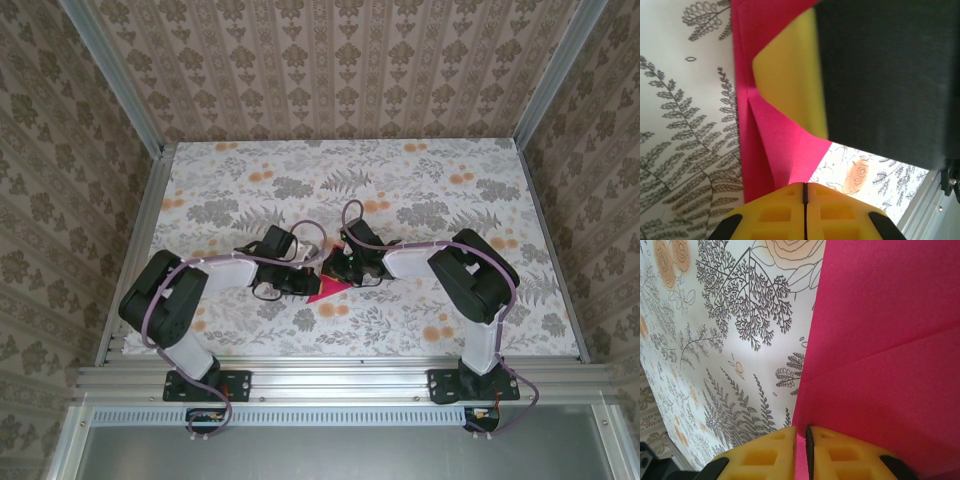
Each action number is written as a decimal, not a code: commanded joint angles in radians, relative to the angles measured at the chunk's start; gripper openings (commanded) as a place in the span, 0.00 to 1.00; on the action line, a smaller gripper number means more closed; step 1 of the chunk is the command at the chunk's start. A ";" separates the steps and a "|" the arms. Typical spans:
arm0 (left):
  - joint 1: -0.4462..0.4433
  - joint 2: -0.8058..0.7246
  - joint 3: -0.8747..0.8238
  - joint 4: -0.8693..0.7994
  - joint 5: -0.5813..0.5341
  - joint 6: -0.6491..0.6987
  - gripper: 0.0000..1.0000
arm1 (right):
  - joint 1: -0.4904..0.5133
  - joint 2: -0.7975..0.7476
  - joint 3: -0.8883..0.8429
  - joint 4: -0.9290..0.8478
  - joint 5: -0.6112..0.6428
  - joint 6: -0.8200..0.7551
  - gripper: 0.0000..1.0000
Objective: Fold a paper plane with a square sheet of paper (pick it up from the middle)
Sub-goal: Fourth fold the wing at the center of the table.
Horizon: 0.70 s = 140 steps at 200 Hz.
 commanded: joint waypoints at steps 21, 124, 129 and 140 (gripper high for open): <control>0.004 0.058 -0.002 0.005 -0.044 0.007 0.07 | -0.004 0.040 -0.017 -0.049 0.021 -0.014 0.16; 0.032 0.060 -0.065 0.019 -0.054 0.003 0.04 | -0.017 -0.223 -0.054 -0.119 0.085 -0.066 0.19; 0.031 0.060 -0.065 0.019 -0.052 0.003 0.04 | -0.017 -0.227 -0.060 -0.105 0.077 -0.063 0.19; 0.031 0.060 -0.064 0.021 -0.051 0.002 0.04 | -0.008 -0.220 -0.075 -0.068 0.052 -0.049 0.17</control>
